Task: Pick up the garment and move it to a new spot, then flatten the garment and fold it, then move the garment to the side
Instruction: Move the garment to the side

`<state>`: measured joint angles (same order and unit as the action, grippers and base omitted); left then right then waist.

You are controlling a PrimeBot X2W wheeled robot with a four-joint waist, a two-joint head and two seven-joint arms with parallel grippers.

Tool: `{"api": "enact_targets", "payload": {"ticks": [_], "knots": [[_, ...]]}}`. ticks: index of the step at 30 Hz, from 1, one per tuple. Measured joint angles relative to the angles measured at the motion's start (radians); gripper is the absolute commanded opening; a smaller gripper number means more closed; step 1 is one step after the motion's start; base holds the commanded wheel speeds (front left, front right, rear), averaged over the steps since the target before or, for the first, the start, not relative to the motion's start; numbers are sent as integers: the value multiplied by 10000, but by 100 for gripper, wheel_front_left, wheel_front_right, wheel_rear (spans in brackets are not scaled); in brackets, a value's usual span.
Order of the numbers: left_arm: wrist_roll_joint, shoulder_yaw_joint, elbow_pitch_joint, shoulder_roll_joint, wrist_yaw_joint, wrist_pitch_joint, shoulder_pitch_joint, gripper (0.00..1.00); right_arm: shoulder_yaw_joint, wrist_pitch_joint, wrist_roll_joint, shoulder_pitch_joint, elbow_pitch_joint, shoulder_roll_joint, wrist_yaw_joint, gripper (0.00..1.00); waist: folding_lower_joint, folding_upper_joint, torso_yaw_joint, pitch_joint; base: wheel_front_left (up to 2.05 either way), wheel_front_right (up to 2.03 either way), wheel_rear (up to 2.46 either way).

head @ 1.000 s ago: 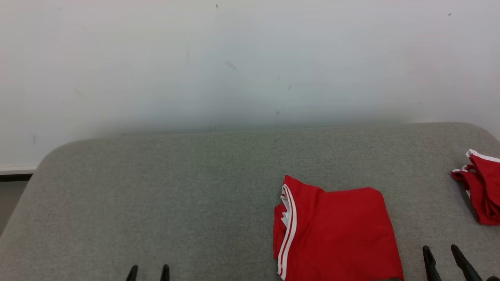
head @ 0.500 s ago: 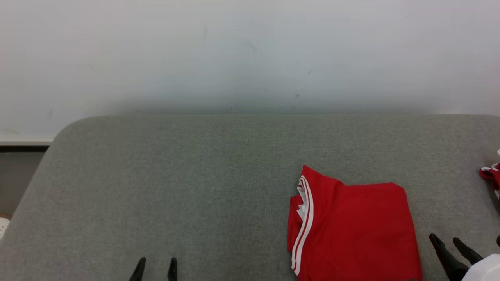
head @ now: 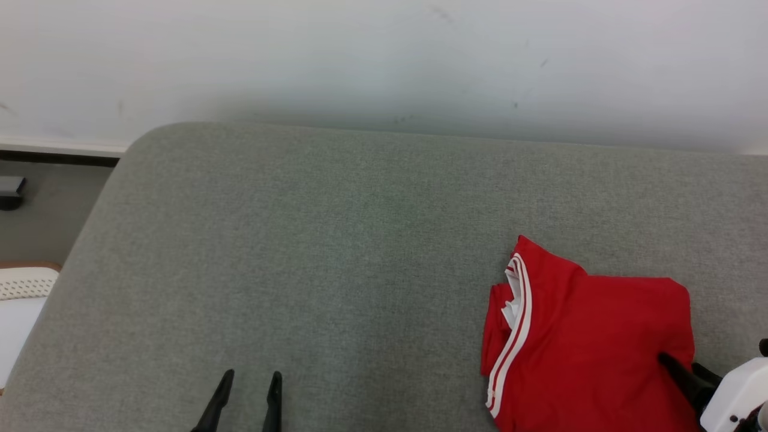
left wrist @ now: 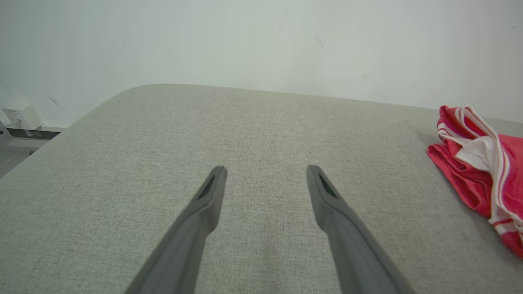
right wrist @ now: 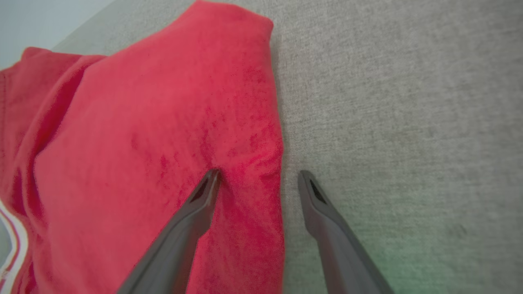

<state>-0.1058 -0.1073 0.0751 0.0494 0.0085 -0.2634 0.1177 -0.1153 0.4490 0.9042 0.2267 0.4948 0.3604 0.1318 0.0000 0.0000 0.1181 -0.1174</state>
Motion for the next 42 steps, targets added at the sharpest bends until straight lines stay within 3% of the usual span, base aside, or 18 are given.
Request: {"api": "enact_targets", "payload": {"ticks": [3, 4, 5, 11, 19, 30, 42], "knots": [[-2, -63, -4, 0, 17, 0, -64, 100, -48, 79, 201, 402, 247, -165, -2, 100, 0, 0, 127, -139, 0, 0, 0], [-4, -82, -4, 0, 21, 0, -85, 100, -121, 73, 184, 521, 293, -169, -2, 56, 0, 0, 148, -175, 0, 0, 0], [-6, -115, 2, 0, 23, 0, -103, 100, -226, 29, 134, 634, 328, -174, -4, 0, 0, 0, 161, -204, 0, 0, 0], [-56, -215, -59, 0, 102, 0, -159, 100, -941, -437, -59, 1119, 270, -171, -17, 0, 0, 0, -19, -254, 0, 0, 0], [-69, -219, -150, 0, 94, -6, -217, 100, -1162, -1212, -928, 2168, 222, 644, -10, 0, 1, 0, -957, -321, 0, 0, 0], [201, -384, -167, -4, -213, -6, -1120, 100, 357, -1287, -2263, 4471, 848, 1609, -10, 0, 1, 1, -2217, -1341, 0, 0, 0], [339, -161, -134, 107, -301, -6, -1400, 100, 1896, -454, -3147, 5305, 890, 1839, -10, 0, 1, 1, -2465, -2156, 0, 0, 0]]}}
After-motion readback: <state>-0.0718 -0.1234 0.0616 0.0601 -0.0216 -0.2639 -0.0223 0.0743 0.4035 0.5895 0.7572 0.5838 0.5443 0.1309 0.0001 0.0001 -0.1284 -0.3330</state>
